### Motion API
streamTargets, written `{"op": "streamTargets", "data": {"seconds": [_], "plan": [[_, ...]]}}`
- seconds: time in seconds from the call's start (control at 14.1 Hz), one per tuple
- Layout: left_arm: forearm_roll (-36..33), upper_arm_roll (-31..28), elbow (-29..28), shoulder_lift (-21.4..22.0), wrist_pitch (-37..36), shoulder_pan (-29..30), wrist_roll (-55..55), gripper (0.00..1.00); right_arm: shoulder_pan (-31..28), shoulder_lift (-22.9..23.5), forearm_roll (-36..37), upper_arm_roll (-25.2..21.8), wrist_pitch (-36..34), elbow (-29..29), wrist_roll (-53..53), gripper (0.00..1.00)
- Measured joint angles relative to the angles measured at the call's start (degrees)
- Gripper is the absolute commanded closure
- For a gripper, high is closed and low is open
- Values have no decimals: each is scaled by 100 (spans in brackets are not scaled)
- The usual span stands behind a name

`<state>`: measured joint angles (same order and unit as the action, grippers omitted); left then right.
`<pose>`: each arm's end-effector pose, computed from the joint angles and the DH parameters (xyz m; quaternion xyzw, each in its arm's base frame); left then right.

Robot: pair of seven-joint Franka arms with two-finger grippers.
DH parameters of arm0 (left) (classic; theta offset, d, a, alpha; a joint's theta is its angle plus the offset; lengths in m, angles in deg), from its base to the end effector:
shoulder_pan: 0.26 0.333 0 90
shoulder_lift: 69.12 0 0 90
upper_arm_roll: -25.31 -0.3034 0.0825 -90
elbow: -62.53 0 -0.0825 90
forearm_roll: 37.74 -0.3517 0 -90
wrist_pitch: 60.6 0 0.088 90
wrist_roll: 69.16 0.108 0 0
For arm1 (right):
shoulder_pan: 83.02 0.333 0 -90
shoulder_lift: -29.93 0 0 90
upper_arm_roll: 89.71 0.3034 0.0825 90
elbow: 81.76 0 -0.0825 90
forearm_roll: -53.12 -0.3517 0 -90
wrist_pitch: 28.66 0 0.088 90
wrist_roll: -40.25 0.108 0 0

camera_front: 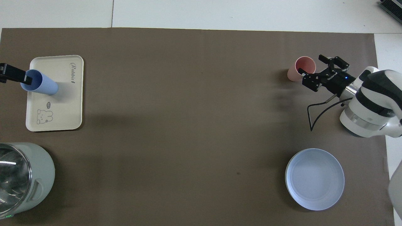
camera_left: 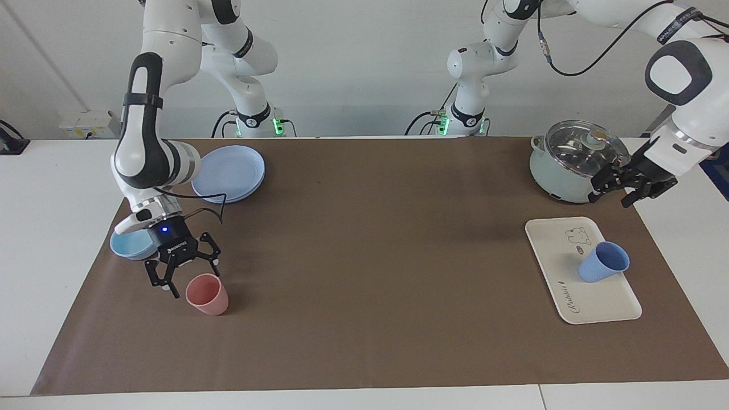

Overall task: Place cup on tray
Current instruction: 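Lower the cup onto the cream tray with the left gripper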

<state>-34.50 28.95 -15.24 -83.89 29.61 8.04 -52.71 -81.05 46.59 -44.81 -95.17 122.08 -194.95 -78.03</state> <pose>0.5937 0.0472 0.5612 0.9940 -0.1011 -0.0130 0.0394 0.5898 -0.0570 0.3489 -0.8381 -0.2394 -0.4753 0.1200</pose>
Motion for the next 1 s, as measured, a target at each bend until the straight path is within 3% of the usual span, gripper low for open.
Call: {"op": "streamTargets", "data": {"seconds": [0.21,0.36,0.5,1.0], "plan": [[-491,4,92,239,-491,-472,-180,14,98,-319,86,3,183,-131,65,0],[-662,8,94,426,-692,-576,-197,13,73,-425,687,-7,197,-136,205,0],[-699,3,59,619,-786,-590,-278,5,52,-545,1870,-49,192,-127,976,0],[-581,3,-305,784,-352,-589,-791,0,29,-1088,6294,-62,-554,69,4466,0]]}}
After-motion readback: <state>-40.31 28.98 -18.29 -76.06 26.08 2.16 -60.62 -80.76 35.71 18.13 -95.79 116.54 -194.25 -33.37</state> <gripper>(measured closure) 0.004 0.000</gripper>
